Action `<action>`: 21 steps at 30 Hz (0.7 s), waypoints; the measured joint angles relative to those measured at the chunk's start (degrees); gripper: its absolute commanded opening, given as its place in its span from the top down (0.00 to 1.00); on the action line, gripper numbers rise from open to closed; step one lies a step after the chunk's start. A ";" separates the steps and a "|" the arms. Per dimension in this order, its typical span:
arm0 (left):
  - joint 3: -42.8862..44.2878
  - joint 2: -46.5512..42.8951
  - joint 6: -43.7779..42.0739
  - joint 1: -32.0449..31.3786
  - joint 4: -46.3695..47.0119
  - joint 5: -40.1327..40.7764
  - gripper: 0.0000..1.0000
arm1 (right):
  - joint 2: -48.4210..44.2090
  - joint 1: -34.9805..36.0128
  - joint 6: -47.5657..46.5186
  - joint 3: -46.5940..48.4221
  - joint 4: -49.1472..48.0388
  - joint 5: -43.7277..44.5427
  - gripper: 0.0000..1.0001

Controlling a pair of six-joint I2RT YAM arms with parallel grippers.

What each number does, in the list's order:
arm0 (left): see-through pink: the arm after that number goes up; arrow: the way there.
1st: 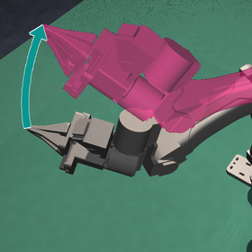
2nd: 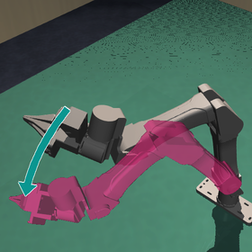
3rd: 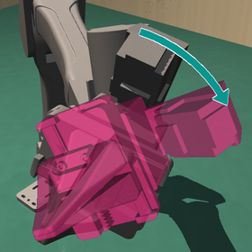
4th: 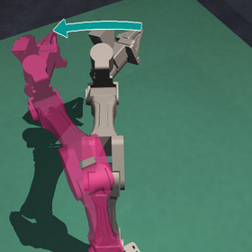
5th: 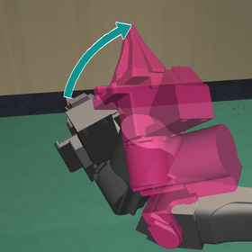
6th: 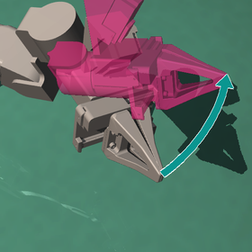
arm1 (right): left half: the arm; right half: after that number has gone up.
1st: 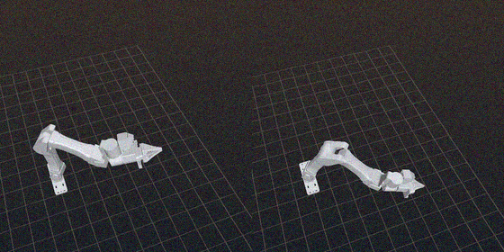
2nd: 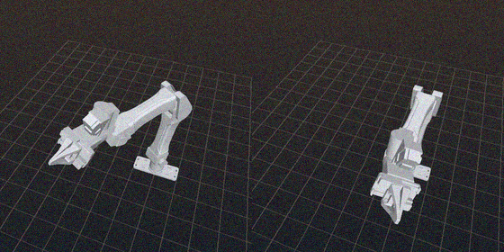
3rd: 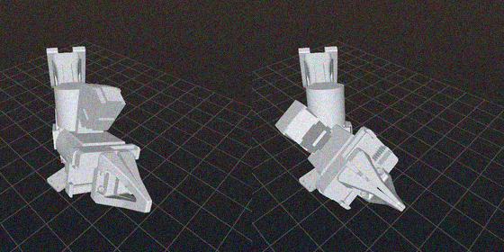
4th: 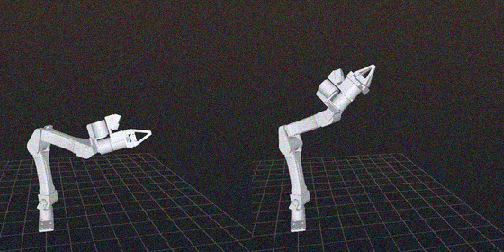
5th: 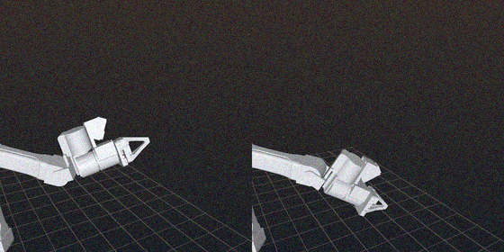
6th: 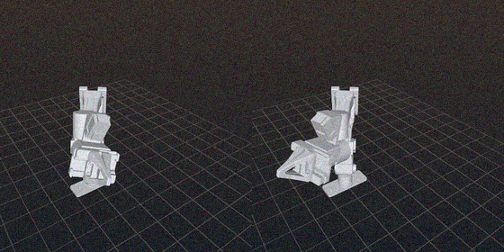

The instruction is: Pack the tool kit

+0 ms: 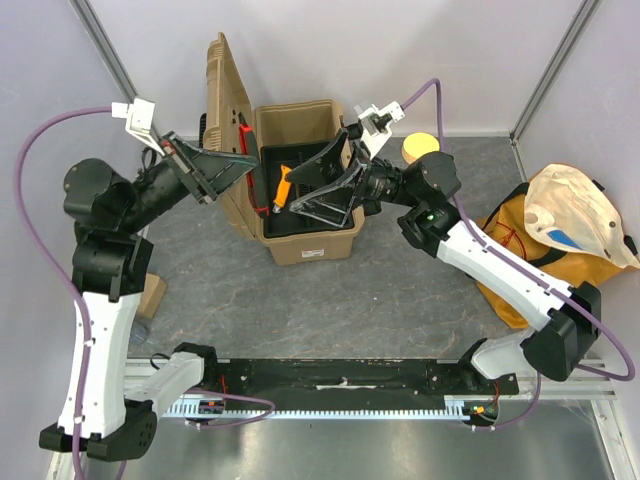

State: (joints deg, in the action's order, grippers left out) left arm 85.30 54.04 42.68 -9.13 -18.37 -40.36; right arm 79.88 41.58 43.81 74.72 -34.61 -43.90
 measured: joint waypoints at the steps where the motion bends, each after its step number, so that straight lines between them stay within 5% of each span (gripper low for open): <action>1: -0.68 0.44 0.76 0.00 0.94 -0.61 0.98 | 0.57 0.31 0.61 0.50 -1.16 -0.33 0.02; 10: -4.55 1.09 6.91 -1.27 7.76 -3.93 0.98 | 7.02 2.69 4.26 4.81 -6.69 -1.42 0.02; 15: -5.09 -0.11 8.00 -1.38 9.49 -4.90 0.98 | 9.90 3.30 5.75 6.12 -8.04 -1.31 0.16; 21: -5.22 -0.74 8.57 -1.51 9.57 -5.05 0.98 | 10.93 4.70 6.58 7.37 -8.35 -1.38 0.16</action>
State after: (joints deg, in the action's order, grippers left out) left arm 80.07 53.30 51.24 -10.63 -8.80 -45.41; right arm 90.80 46.28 50.39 82.08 -42.96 -45.28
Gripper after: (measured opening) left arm 0.340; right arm 0.835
